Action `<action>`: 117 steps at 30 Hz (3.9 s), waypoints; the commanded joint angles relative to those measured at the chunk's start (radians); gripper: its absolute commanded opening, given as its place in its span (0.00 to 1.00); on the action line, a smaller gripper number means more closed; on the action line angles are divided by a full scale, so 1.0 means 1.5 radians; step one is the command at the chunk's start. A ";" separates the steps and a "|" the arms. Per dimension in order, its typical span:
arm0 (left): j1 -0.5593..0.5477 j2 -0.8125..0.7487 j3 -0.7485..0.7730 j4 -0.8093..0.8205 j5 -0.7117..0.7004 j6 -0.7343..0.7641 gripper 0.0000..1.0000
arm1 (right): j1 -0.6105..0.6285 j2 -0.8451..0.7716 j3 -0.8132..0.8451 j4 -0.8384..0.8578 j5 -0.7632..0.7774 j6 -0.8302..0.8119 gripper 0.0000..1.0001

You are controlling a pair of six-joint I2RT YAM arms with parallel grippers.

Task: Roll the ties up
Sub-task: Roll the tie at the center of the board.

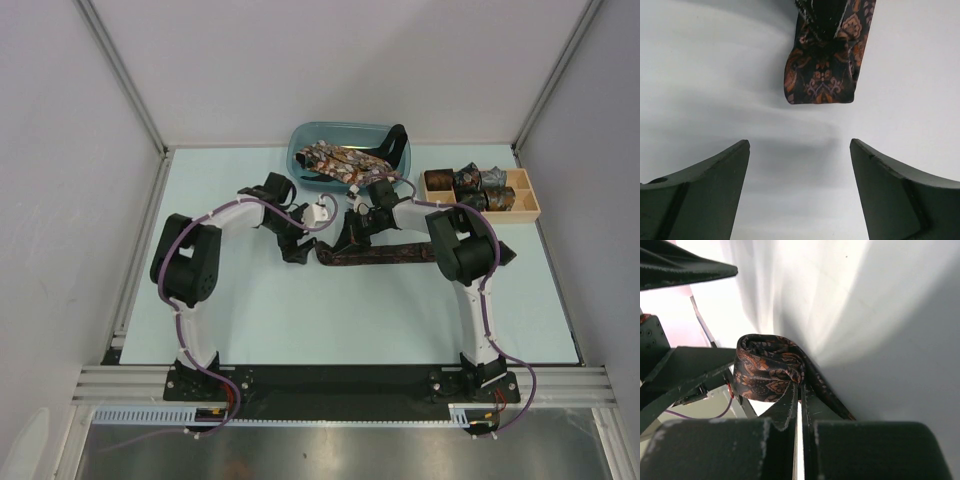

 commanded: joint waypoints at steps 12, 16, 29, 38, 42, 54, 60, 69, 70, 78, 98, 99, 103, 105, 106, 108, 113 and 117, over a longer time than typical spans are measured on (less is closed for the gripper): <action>-0.059 0.050 0.099 -0.007 0.022 -0.073 0.87 | -0.003 0.004 -0.012 -0.046 0.058 -0.042 0.00; -0.077 0.063 0.109 -0.026 0.009 -0.058 0.84 | -0.002 0.001 -0.020 -0.033 0.053 -0.036 0.00; -0.120 0.014 0.015 -0.026 -0.087 0.059 0.34 | -0.009 -0.028 -0.023 -0.006 -0.008 -0.018 0.12; -0.153 0.020 -0.003 -0.021 -0.160 0.069 0.31 | -0.037 -0.083 -0.026 -0.077 -0.064 -0.040 0.36; -0.158 0.030 0.005 -0.021 -0.174 0.057 0.31 | -0.040 -0.097 -0.032 -0.081 -0.083 -0.027 0.43; -0.158 0.041 0.018 -0.026 -0.173 0.037 0.33 | 0.000 -0.040 -0.011 -0.033 -0.067 0.025 0.43; -0.157 0.038 0.018 -0.026 -0.164 0.034 0.36 | 0.002 -0.011 0.003 -0.047 -0.041 0.001 0.16; -0.147 0.032 0.016 -0.025 -0.149 0.032 0.47 | -0.024 -0.012 0.002 -0.076 -0.019 -0.031 0.00; -0.146 0.030 0.015 -0.025 -0.141 0.030 0.58 | -0.024 -0.014 -0.001 -0.069 -0.021 -0.028 0.00; -0.095 -0.025 0.009 0.027 -0.034 -0.029 0.84 | -0.051 -0.010 -0.018 -0.073 -0.016 -0.028 0.00; -0.159 0.060 0.115 0.048 -0.045 -0.064 0.99 | -0.069 0.005 -0.008 -0.132 -0.003 -0.071 0.00; -0.166 0.068 0.120 0.044 -0.045 -0.055 0.98 | -0.068 0.005 -0.008 -0.132 -0.005 -0.072 0.00; -0.183 0.102 0.158 -0.019 -0.054 -0.033 0.85 | -0.067 0.002 -0.005 -0.128 -0.024 -0.071 0.00; -0.184 0.113 0.173 -0.038 -0.056 -0.030 0.70 | -0.066 -0.006 -0.005 -0.126 -0.038 -0.075 0.00; -0.185 0.116 0.173 -0.050 -0.059 -0.026 0.65 | -0.066 -0.010 -0.005 -0.125 -0.045 -0.076 0.00; -0.184 0.115 0.157 -0.057 -0.078 -0.010 0.55 | -0.066 -0.019 -0.004 -0.126 -0.069 -0.077 0.00; -0.180 0.101 0.110 -0.071 -0.098 0.022 0.40 | -0.071 -0.061 -0.002 -0.147 -0.094 -0.102 0.15; -0.165 0.082 0.086 -0.071 -0.100 0.037 0.33 | -0.090 -0.082 0.021 -0.201 -0.101 -0.133 0.27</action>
